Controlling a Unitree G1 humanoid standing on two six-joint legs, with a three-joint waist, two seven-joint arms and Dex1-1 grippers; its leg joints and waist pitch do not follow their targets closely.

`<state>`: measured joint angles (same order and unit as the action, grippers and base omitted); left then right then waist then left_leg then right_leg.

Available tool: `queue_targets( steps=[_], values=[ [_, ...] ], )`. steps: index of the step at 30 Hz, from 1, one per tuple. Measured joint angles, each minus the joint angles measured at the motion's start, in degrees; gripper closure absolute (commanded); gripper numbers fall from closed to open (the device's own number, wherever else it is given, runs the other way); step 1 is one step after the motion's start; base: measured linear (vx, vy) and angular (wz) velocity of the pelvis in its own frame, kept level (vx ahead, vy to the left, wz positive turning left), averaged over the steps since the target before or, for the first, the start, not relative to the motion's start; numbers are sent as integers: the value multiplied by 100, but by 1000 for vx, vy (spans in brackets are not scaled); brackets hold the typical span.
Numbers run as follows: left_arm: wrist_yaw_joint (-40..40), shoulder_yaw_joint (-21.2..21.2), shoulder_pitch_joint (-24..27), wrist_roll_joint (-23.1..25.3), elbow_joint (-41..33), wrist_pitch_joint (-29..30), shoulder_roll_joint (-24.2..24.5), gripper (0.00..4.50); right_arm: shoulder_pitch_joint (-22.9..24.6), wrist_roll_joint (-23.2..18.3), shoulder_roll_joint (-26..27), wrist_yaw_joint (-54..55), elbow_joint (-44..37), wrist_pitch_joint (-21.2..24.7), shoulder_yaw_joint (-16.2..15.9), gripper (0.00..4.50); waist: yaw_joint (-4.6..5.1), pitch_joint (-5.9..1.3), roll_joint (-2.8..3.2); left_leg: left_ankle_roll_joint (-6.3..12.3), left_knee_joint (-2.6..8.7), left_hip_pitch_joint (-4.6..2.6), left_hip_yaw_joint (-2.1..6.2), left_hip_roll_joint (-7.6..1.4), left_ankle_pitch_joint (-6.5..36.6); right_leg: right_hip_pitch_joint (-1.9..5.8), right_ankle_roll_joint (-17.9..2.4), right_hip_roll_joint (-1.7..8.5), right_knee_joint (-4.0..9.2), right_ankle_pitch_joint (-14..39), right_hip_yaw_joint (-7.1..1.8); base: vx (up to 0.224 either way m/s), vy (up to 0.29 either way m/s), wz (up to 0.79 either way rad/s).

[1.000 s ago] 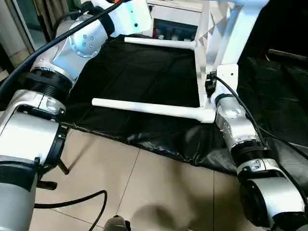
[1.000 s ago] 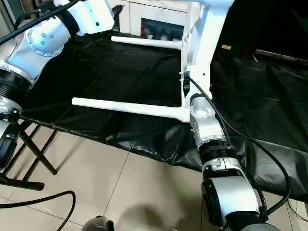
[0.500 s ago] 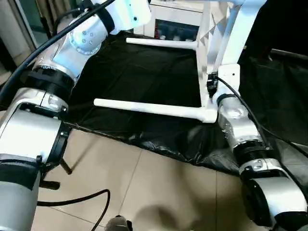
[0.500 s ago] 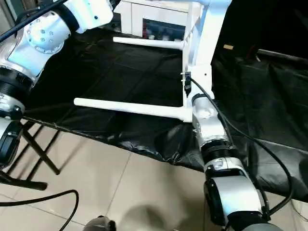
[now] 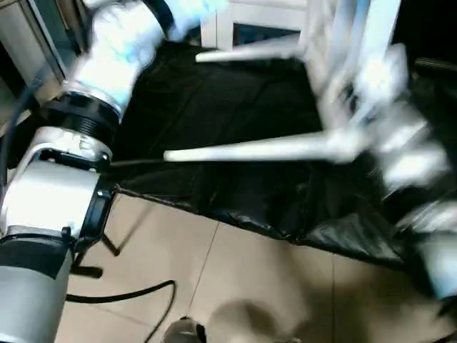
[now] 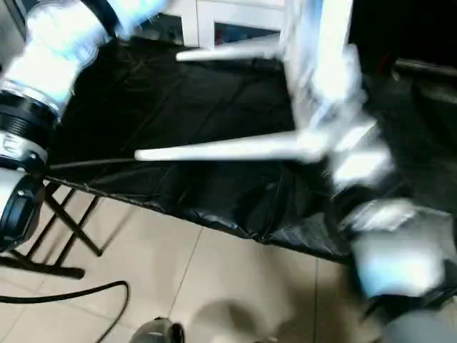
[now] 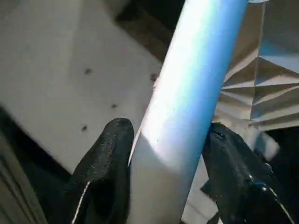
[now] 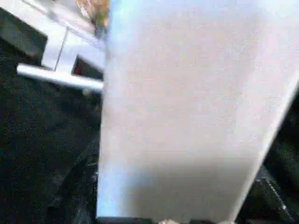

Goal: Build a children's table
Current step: Flip table

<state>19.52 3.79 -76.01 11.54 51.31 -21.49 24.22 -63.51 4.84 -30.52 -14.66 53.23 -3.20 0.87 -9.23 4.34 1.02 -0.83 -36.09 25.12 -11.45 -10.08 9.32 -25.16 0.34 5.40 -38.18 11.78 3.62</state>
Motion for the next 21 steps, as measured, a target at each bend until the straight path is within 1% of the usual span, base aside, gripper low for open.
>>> queue_targets(
  steps=[3,5,6,8,10,11,12,14,16,19,21],
  values=[
    [40,-293,228,-412,-139,195,-62,231,-371,71,-238,-282,43,-66,-53,252,-11,1,-4,0,-18,-4,-1,-10,1,7,-8,-2,-7,6,3,0,0,0],
    [54,-544,479,-739,-235,302,-174,231,-686,171,-351,-475,138,-99,-136,252,-11,17,-39,-10,-36,-5,-2,-18,5,13,-9,-2,-15,1,5,0,0,0],
    [64,-629,581,-838,-339,348,-203,231,-816,185,-420,-616,164,-94,-149,252,-5,15,-82,-21,-38,-8,-2,-19,11,19,-12,-1,-14,-2,5,0,0,0],
    [111,-745,797,-1016,-560,456,-237,232,-1010,210,-492,-890,245,-74,-214,252,9,12,-134,-22,-46,-12,-1,-19,11,30,-17,-1,-12,-6,4,0,0,0],
    [151,-790,980,-1167,-785,515,-278,232,-1156,240,-582,-1108,322,-68,-266,252,-3,3,-198,-22,-48,-8,-3,-19,12,40,-20,1,-5,-8,3,0,0,0],
    [173,-799,1057,-1194,-868,544,-278,232,-1184,250,-604,-1179,329,-59,-280,252,-9,-2,-218,-22,-48,-15,-2,-19,12,55,-20,1,-1,-8,3,0,0,0],
    [207,-815,1127,-1248,-961,578,-278,232,-1205,253,-615,-1221,333,-58,-291,219,-9,-3,-238,-22,-48,-21,-2,-19,12,73,-19,1,10,-8,3,0,0,0],
    [236,-831,1186,-1292,-1038,667,-277,233,-1230,249,-619,-1278,347,-61,-296,187,-6,-3,-251,-22,-48,-30,-2,-18,12,96,-19,1,21,-9,2,0,0,0],
    [284,-901,1256,-1339,-1059,736,-239,234,-1272,192,-616,-1593,381,-74,-281,179,8,-3,-260,-21,-48,-59,-3,-14,13,129,-18,2,24,-8,-3,0,0,0],
    [318,-905,1293,-1354,-1136,823,-224,234,-1285,169,-611,-1682,432,-71,-261,145,10,-7,-273,-21,-47,-72,1,-14,13,141,-15,2,24,-7,-2,0,0,0],
    [322,-905,1326,-1356,-1245,898,-217,234,-1285,151,-610,-1747,454,-66,-249,137,30,-7,-273,-22,-45,-72,2,-14,13,141,-15,2,22,-7,-1,0,0,0]
  ],
)
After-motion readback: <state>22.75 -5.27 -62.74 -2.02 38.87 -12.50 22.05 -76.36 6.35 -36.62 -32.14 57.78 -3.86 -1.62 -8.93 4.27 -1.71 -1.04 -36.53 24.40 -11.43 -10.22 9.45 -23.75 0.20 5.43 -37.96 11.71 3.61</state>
